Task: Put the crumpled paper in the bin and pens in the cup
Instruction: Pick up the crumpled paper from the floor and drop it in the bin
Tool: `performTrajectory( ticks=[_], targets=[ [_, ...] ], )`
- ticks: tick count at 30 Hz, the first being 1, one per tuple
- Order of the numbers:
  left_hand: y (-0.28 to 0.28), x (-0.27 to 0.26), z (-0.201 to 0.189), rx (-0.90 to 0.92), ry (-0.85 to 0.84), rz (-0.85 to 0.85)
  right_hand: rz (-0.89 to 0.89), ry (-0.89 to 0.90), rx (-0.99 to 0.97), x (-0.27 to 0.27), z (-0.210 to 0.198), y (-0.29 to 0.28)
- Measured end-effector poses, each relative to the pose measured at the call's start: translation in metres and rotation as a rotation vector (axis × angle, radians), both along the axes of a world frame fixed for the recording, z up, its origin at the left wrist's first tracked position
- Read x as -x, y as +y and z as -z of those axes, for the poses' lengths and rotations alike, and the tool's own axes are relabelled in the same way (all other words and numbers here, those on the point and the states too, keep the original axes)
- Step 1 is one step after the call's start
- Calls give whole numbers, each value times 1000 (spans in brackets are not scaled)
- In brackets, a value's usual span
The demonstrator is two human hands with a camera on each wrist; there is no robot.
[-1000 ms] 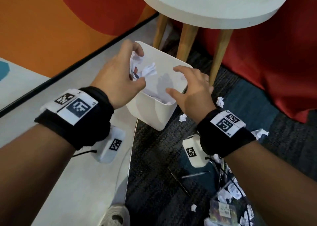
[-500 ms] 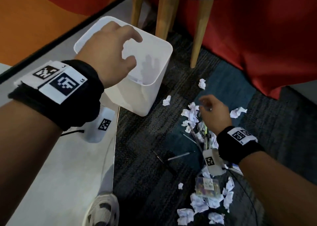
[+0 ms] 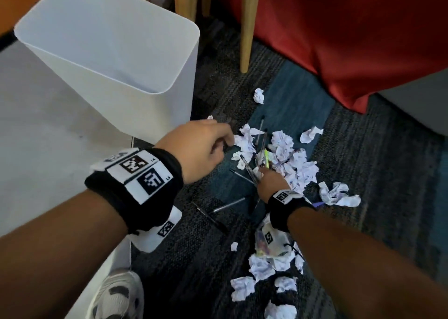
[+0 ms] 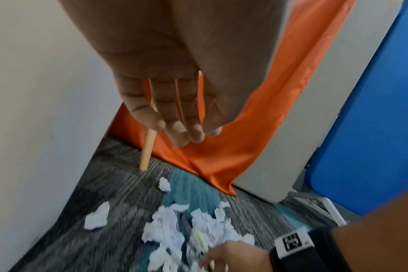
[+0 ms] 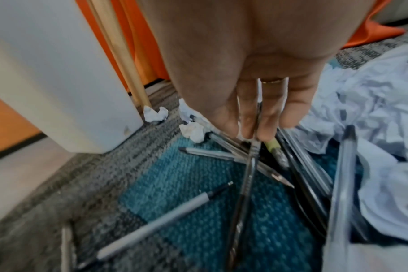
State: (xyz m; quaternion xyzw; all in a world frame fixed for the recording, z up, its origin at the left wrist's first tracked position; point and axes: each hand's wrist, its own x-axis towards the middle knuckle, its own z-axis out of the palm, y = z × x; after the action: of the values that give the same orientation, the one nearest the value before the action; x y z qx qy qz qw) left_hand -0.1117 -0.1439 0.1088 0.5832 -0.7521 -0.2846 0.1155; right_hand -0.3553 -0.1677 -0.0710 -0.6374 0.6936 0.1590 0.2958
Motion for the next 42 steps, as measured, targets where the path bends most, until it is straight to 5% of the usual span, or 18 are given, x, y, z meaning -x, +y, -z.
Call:
performTrajectory(
  ticks=[14, 29, 36, 42],
  targets=[
    [2, 33, 69, -264, -21, 64, -26, 194, 87, -1, 21, 4],
    [-37, 91, 182, -482, -273, 208, 165, -225, 277, 5, -10, 62],
    [-33, 86, 192, -461, -328, 201, 228, -344, 368, 13, -27, 81],
    [-29, 67, 165, -304, -191, 103, 236, -429, 421, 5, -40, 72]
  ],
)
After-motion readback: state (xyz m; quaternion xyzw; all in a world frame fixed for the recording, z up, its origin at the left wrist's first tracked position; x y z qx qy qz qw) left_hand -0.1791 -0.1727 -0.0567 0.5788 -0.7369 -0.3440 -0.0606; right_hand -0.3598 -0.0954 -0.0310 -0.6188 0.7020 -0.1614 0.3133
